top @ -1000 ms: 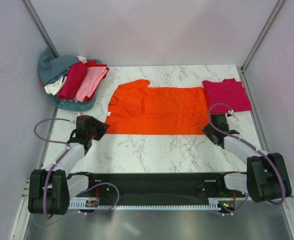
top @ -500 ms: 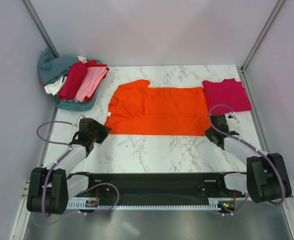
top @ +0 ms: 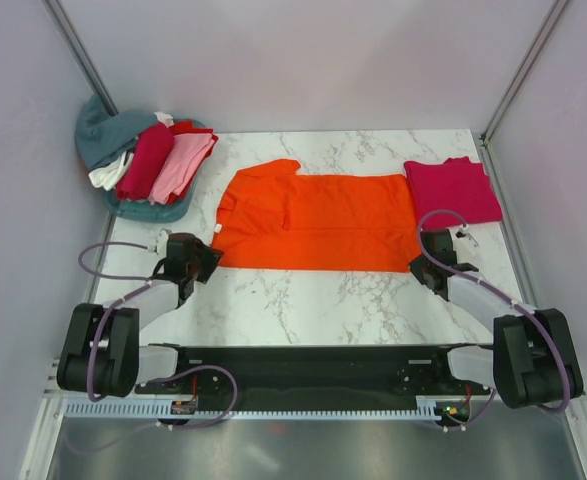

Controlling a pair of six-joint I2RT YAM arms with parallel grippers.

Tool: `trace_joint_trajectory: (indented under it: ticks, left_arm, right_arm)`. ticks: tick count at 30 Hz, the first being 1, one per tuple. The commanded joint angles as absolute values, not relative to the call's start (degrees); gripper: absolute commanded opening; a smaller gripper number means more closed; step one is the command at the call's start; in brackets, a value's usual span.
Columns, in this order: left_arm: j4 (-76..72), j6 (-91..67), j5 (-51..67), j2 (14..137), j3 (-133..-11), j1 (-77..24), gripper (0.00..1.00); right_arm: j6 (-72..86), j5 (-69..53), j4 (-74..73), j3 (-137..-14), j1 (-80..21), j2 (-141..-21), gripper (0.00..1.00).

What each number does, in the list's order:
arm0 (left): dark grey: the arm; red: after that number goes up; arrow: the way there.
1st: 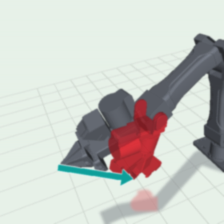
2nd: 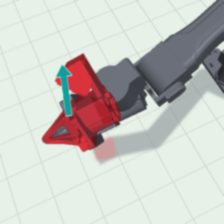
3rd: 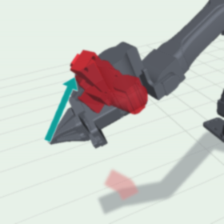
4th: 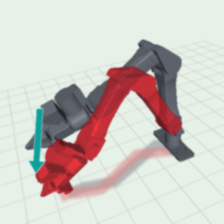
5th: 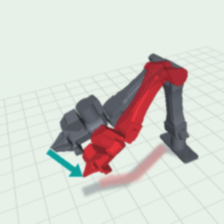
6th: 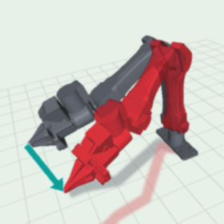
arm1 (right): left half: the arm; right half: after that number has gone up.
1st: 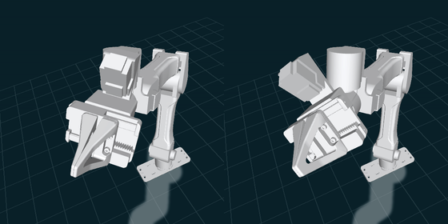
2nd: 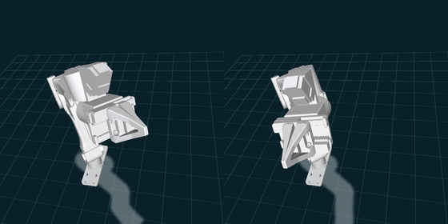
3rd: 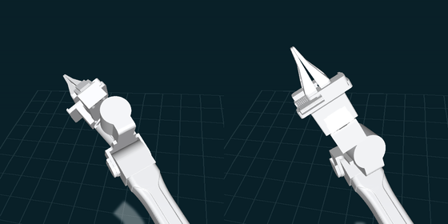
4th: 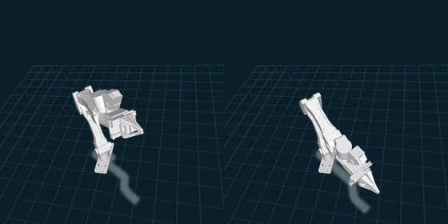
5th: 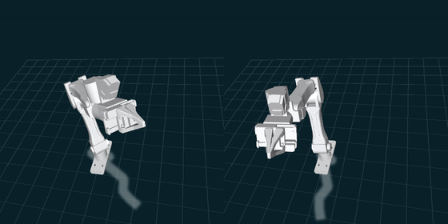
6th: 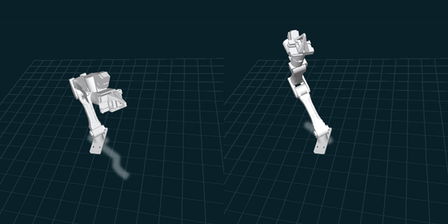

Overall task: Fold and stack the t-shirts
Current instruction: Fold the tshirt

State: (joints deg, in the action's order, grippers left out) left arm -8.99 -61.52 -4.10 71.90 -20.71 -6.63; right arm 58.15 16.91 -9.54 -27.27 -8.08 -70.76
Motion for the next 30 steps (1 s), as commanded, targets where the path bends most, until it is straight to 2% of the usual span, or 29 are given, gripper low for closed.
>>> trace_joint_trajectory:
  ticks: [1, 5, 9, 10, 14, 30]
  left_arm:
    - [-6.42, -62.49, -8.7, 76.46, -22.93, -6.86, 0.52]
    - [-4.49, -63.02, -8.88, 77.17, -24.08, -6.77, 0.43]
    - [-4.04, -62.76, -9.49, 76.03, -23.73, -6.86, 0.23]
    - [-3.78, -62.67, -9.67, 75.42, -23.82, -6.86, 0.21]
    - [-3.43, -61.26, -10.63, 74.01, -23.91, -6.77, 0.02]
    - [8.96, -57.92, -13.36, 59.6, -28.37, -6.68, 0.02]
  right_arm:
    - [58.45, 17.75, -10.19, -26.72, -8.0, -68.82, 0.0]
    - [58.62, 18.02, -10.37, -26.37, -7.91, -67.77, 0.0]
    - [58.62, 18.1, -10.46, -26.37, -7.91, -67.67, 0.0]
    - [58.62, 18.02, -10.46, -26.45, -7.91, -67.76, 0.0]
    - [58.62, 17.75, -10.55, -26.89, -7.91, -67.94, 0.0]
    - [55.11, 15.21, -14.06, -32.16, -8.0, -66.44, 0.0]
